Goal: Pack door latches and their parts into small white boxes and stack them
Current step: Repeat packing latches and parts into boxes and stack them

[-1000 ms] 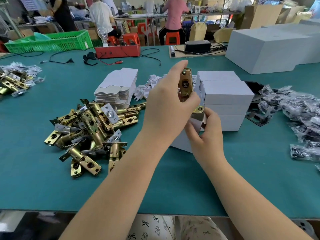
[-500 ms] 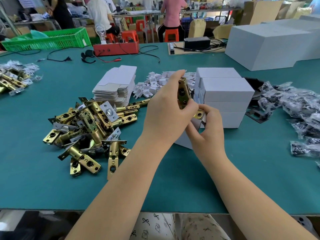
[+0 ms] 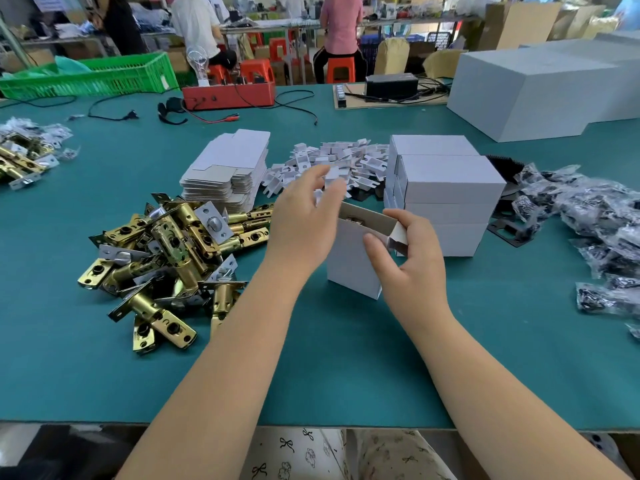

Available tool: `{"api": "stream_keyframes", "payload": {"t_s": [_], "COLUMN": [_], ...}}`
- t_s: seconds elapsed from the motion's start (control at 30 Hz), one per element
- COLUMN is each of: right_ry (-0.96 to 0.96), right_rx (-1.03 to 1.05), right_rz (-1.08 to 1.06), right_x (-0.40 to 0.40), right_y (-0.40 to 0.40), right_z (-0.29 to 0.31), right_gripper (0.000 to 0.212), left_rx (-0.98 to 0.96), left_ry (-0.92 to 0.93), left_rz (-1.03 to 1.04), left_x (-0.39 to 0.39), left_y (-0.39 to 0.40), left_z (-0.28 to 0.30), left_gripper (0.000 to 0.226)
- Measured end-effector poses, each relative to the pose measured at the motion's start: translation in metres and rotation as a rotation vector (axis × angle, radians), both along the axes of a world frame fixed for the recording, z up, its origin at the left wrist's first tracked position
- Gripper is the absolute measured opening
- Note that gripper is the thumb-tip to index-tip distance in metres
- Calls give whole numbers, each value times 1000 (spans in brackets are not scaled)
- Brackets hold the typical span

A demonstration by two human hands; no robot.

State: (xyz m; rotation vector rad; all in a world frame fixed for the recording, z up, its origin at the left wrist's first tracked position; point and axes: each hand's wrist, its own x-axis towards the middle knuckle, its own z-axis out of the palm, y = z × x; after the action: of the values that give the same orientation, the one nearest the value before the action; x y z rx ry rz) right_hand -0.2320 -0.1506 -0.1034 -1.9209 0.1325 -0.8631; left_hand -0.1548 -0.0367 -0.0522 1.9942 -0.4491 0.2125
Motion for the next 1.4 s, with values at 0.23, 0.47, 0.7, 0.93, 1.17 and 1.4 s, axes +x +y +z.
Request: {"api": "stream_keyframes", "payload": {"t_s": [0.23, 0.47, 0.7, 0.93, 1.17, 1.4], "right_ry": [-68, -46, -46, -50, -42, -55], "right_rx": [-2, 2, -6, -15, -21, -14], "right_rz": [-14, 9, 16, 19, 26, 7], "right_x": [-1, 2, 2, 2, 1, 1], "right_y": [1, -2, -4, -2, -2, -2], "right_z": [-2, -2, -2, 0, 0, 0], "right_gripper": [31, 30, 30, 29, 31, 28], "left_rx": [447, 1045, 1219, 693, -319, 259], "left_ry": [120, -200, -290, -279, 205, -377], "left_rz": [64, -32, 39, 110, -1, -128], "left_x": [79, 124, 130, 117, 58, -15], "left_y": [0, -19, -37, -28, -6, -6], "left_z": [-13, -30, -47, -28, 36, 51], "left_gripper": [29, 42, 34, 37, 26, 17]}}
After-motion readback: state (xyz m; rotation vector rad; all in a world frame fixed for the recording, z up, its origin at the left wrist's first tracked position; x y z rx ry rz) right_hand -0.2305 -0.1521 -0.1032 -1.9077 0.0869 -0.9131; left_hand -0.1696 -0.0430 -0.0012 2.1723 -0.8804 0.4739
